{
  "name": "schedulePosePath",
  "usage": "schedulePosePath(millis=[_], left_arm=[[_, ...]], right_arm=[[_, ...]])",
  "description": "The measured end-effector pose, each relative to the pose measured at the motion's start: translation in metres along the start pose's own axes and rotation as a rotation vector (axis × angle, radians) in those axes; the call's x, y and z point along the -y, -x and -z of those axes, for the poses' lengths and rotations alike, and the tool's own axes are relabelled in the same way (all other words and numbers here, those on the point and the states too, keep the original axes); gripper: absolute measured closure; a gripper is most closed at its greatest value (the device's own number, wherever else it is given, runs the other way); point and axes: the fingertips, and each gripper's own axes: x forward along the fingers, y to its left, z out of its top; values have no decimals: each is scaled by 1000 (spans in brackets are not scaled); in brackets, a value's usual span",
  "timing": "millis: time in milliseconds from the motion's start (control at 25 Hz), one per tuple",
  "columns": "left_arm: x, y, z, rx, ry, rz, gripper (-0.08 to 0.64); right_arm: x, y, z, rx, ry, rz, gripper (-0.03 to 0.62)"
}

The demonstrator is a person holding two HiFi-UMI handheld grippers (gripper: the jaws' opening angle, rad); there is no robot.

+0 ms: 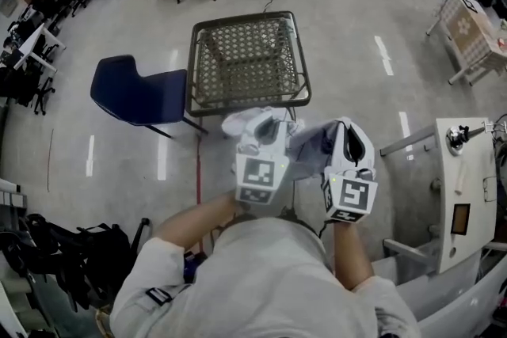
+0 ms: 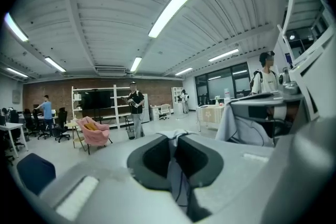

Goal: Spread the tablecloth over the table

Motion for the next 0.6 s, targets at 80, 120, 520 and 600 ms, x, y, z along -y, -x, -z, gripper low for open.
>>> schedulePosePath(millis=[80,120,520,600], left_arm=[[17,-13,-1,-10,-14,29,537],[25,-19,-1,-17,-18,44,537],[80,-74,0,-66,4,151,537],[86,-85,2,-67,3,183,537]], right_arm=[[17,4,3,-3,-5,20,584],[25,6,5,-4,-7,29,584],[103,14,32,-27,-27,148,584],[111,11,37,-32,-26,173,584]])
